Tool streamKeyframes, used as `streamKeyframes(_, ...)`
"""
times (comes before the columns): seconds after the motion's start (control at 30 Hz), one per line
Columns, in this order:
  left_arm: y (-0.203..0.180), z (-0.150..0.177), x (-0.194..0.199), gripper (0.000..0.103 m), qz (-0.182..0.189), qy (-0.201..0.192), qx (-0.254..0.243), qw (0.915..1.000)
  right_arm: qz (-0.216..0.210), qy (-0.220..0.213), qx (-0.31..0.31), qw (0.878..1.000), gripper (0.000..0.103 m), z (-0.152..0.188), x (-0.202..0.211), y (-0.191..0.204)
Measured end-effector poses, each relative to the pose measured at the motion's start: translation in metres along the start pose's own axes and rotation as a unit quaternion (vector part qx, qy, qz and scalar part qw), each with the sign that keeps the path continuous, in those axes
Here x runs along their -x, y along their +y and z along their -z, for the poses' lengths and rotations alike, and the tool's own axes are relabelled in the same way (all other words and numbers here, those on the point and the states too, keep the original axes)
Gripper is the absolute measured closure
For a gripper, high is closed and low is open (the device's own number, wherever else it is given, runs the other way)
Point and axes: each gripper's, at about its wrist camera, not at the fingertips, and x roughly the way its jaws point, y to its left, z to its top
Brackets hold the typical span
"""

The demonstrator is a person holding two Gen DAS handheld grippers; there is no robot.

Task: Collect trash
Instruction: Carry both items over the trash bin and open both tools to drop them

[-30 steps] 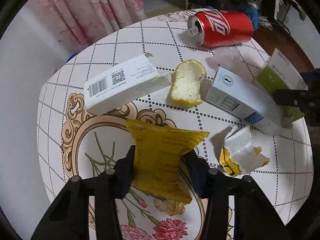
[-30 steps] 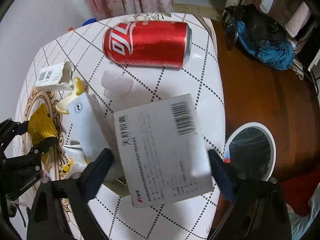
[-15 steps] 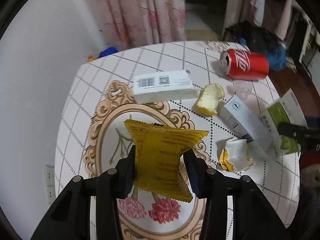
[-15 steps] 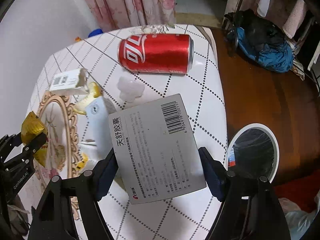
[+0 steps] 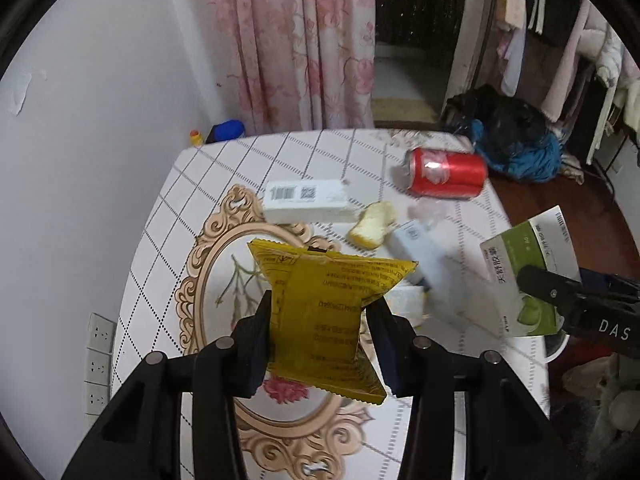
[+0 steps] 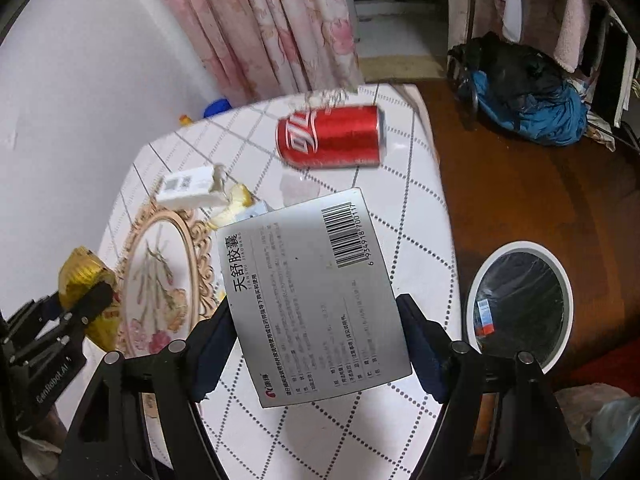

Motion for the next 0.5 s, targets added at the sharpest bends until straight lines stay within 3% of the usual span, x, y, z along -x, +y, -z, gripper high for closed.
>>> streamKeyframes(0.23, -0.055, -0.018, 0.032, 0.062, 0.045, -0.03, -0.012, 0.9985, -0.007, -0.051, -0.031, 0.998, 0.025, 0.003, 0.059, -0.045)
streamKeyframes(0.5, -0.166, -0.044, 0.02, 0.062, 0.135, -0.008, -0.04, 0.9899, 0.043, -0.074, -0.1, 0.991, 0.025, 0.018, 0.103, -0.159)
